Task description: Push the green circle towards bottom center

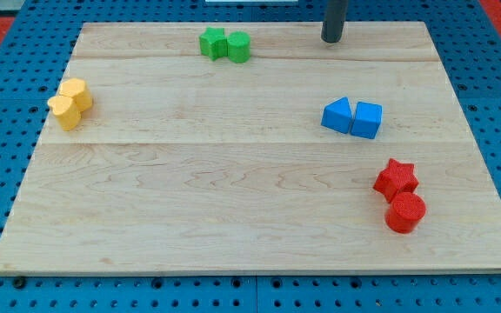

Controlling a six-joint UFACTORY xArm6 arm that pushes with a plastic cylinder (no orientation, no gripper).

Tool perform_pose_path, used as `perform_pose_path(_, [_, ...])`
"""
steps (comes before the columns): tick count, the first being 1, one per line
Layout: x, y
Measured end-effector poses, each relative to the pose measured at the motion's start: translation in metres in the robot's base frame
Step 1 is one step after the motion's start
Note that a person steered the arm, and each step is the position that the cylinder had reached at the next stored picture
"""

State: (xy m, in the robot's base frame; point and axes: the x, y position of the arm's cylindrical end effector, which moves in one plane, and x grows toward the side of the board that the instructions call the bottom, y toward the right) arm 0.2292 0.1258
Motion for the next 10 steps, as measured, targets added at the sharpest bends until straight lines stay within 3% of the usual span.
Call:
perform_pose_path(3, [-0.012, 0.0])
perform_pose_path(5, [-0.017, -0.116])
perform_pose_path(6, [-0.017, -0.13])
perform_pose_path(8, [0.029, -0.133])
perform_pose_path(10, [0.034, -0.135])
